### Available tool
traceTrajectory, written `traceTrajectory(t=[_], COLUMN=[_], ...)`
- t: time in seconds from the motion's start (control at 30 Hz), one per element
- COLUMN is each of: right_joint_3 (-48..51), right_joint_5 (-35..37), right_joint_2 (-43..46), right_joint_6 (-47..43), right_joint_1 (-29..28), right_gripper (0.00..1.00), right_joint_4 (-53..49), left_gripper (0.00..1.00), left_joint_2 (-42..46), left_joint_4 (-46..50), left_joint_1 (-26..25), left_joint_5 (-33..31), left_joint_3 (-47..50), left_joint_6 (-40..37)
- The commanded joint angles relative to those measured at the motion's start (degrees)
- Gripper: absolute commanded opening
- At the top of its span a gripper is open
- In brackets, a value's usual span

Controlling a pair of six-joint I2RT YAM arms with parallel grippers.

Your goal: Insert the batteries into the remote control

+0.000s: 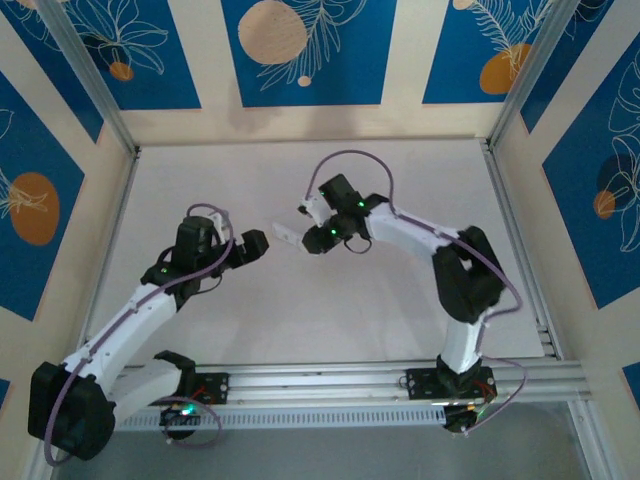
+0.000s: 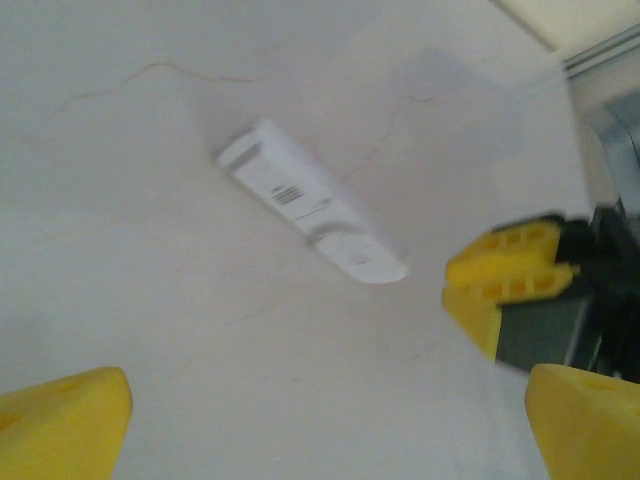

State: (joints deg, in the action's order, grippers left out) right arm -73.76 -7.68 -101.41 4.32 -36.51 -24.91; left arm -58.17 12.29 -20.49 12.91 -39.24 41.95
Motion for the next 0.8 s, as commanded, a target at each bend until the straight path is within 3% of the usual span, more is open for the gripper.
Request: traceTrajectory(t=[0.0, 0.13, 0.23, 0.37, 0.47, 0.63, 0.77], right_joint_3=[7.49, 7.14, 4.43, 1.42, -2.09, -8.47, -15.83], right_joint_5=[-9.30, -6.17, 0.59, 9.26, 12.88, 22.47, 22.69], right_joint_2=[4.79, 2.74, 0.38, -2.27, -5.23, -10.69, -17.34], right_joint_6=[15.89, 13.82, 13.12, 8.41, 3.11, -5.53, -12.92], right_joint_1=[0.78, 0.02, -0.12, 1.34, 1.53, 0.40, 0.30], right_gripper=[0.30, 0.33, 0.35, 0.68, 0.77, 0.82, 0.86], right_joint_4=[12.02, 10.29, 6.73, 4.23, 1.26, -2.21, -7.23], left_gripper=[1.00, 0.98, 0.97, 0.96, 0.96, 0.97, 0.98], left_joint_2=[-0.99, -2.68, -3.16, -0.75, 1.29, 2.78, 3.60], left_joint_4=[-4.84, -5.37, -4.09, -2.70, -1.13, 5.85, 5.95], left_joint_1=[0.28, 0.19, 0.12, 0.08, 0.10, 0.10, 0.10], left_joint_5=[4.99, 6.25, 5.44, 3.48, 2.89, -0.54, -0.96], left_joint_3=[-2.66, -3.43, -2.53, 0.53, 1.71, 1.25, 2.39], left_joint_6=[4.00, 2.85, 1.86, 0.57, -1.14, -5.06, -5.57])
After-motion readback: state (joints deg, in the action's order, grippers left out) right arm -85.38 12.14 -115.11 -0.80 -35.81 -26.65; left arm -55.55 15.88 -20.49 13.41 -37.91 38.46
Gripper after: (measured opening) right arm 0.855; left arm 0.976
